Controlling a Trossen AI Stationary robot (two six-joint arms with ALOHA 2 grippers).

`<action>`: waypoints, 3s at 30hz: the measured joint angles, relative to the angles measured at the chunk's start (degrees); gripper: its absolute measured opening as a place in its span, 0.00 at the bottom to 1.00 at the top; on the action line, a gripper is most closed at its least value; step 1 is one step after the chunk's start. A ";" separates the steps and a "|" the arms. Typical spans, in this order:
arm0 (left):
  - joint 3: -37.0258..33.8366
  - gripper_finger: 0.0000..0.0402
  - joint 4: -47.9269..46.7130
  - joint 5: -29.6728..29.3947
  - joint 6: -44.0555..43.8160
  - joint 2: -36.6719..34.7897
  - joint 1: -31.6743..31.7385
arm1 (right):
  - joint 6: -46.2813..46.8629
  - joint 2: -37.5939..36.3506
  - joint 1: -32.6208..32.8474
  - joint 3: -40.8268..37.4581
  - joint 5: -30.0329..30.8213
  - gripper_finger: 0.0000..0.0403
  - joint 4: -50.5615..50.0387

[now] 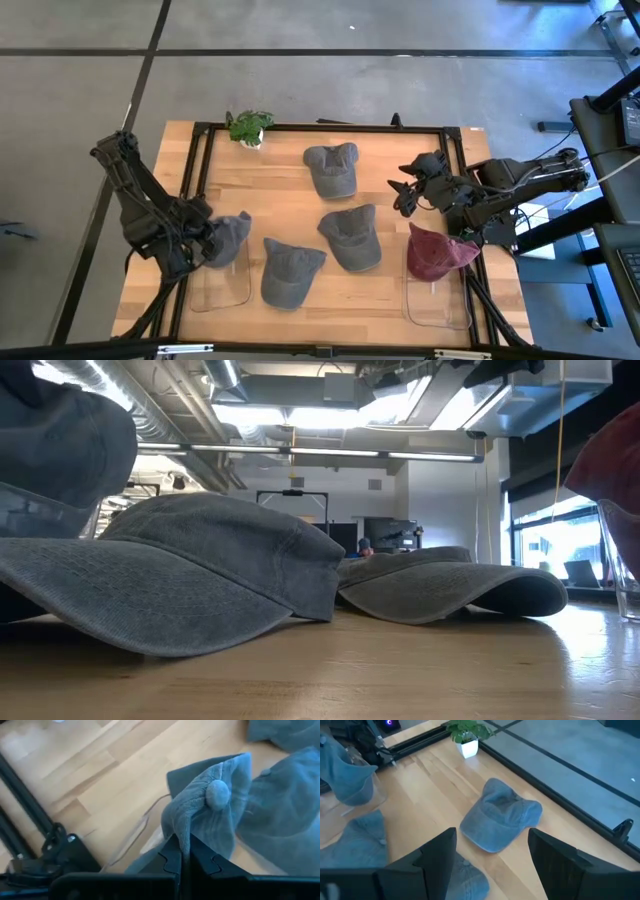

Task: Pick & Place hat
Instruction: Put the dark blue cap into the left transparent bin

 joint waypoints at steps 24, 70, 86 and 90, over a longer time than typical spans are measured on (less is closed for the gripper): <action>-1.30 0.30 -0.02 2.73 3.55 -0.53 1.12 | -2.54 -0.02 -0.20 0.00 -0.06 0.61 0.04; -0.21 0.42 63.17 38.34 81.33 0.99 47.62 | -5.53 0.31 -1.86 0.04 -3.12 0.61 5.55; -0.21 0.58 63.68 42.18 84.33 20.34 46.96 | -8.87 4.81 -1.86 0.09 -5.92 0.61 4.96; -0.21 0.57 62.59 42.30 80.16 23.47 47.04 | -8.70 4.90 -1.86 0.07 -6.67 0.61 4.91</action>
